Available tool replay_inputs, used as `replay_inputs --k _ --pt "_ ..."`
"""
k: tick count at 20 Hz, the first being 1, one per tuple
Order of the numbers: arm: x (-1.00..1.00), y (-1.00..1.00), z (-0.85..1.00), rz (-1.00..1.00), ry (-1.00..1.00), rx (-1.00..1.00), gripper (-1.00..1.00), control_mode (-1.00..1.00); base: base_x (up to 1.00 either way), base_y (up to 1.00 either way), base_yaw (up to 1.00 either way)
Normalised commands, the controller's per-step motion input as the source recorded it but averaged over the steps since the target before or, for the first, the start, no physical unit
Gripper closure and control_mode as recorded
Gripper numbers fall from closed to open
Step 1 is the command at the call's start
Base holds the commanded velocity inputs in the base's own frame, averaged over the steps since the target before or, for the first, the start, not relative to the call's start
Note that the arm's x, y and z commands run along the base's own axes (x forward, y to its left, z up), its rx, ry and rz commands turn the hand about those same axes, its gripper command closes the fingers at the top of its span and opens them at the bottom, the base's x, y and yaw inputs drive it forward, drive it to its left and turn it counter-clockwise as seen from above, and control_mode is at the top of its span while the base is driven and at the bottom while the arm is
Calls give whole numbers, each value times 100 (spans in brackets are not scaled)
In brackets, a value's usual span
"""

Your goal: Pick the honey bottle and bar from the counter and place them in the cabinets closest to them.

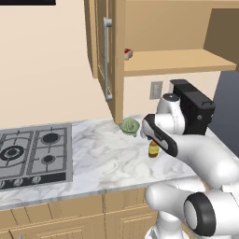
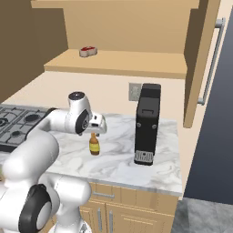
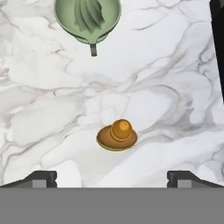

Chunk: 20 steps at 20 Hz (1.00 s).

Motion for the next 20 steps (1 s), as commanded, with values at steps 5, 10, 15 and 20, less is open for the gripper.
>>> replay_inputs --k 5,10,15,20 --pt "14 -6 -28 0 0 0 -100 -100 0 0 0" --pt "12 -7 -25 0 0 0 -100 -100 0 0 0" --pt "8 -7 -23 1 0 0 -100 -100 0 0 0" --pt "2 -1 -7 1 0 0 -100 -100 0 0 0"
